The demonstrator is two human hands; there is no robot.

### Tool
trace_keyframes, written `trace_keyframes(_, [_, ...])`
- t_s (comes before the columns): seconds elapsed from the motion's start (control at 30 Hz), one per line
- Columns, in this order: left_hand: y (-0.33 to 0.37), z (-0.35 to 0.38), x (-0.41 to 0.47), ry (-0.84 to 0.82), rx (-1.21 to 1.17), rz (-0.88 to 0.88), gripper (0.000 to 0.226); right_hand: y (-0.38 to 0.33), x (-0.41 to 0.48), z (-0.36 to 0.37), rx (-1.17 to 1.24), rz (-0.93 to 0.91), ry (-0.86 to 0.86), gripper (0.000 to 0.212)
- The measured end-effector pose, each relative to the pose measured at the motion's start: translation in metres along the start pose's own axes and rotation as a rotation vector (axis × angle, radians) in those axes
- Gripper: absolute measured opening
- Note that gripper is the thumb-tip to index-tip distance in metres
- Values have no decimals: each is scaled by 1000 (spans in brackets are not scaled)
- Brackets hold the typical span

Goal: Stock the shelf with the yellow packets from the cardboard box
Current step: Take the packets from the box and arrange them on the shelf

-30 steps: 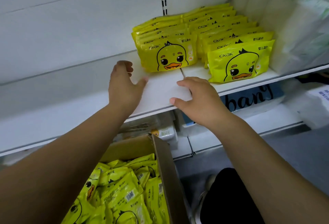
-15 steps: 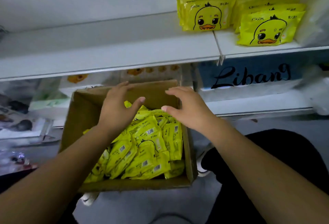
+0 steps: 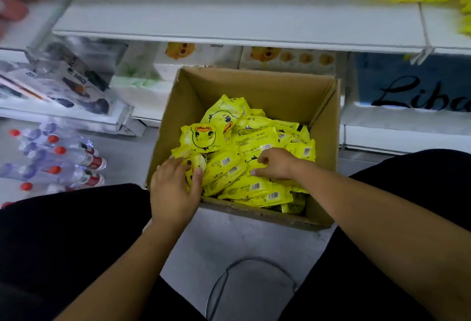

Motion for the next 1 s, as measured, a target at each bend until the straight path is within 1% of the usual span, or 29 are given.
trace_keyframes(0.07, [-1,1,-2,71,38,-21,47,-2,6,13,-79,2,-26,78])
trace_keyframes(0.13, [-1,4,-5,119,78,-24,46,-4,13,21,-115,22,-16,85])
trace_keyframes(0.23, [-2,7,-7,189,71,1,45,-17,29,28,-91,38,73,80])
trace_keyframes(0.3, [-4,7,-6,213,56,20,45,-27,41,32,-11,44,126,75])
trace_keyframes(0.37, [-5,7,-6,225,57,39,44,-34,54,38,83,89,136,69])
trace_keyframes(0.43, [-7,8,-7,231,53,48,44,-36,65,45,99,156,148,62])
trace_keyframes(0.53, [-8,10,-8,236,49,52,45,-36,76,57,8,250,164,65])
trace_keyframes(0.57, [-9,10,-8,240,47,53,45,-37,78,60,-13,265,157,69])
trace_keyframes(0.63, [-9,10,-7,258,41,60,44,-40,81,62,-25,231,144,76])
trace_keyframes(0.67, [-10,10,-7,269,37,65,44,-41,82,60,-11,203,133,72])
trace_keyframes(0.77, [-11,10,-7,278,27,70,46,-41,83,56,131,185,87,54])
trace_keyframes(0.87, [-11,11,-8,289,27,80,53,-43,78,62,353,210,93,49])
trace_keyframes(0.93, [-10,10,-8,295,25,79,55,-49,70,60,426,190,128,48])
trace_keyframes(1.0, [-10,9,-8,295,27,76,55,-52,62,53,511,189,129,38])
Point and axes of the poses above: each hand's wrist, its own x-axis towards the middle knuckle, its own z-axis out of the palm, y = z × x, the point moved 5 cm from there along x, towards the middle knuckle, and after that the axes turned 10 degrees about y, right-handed, at the moved point
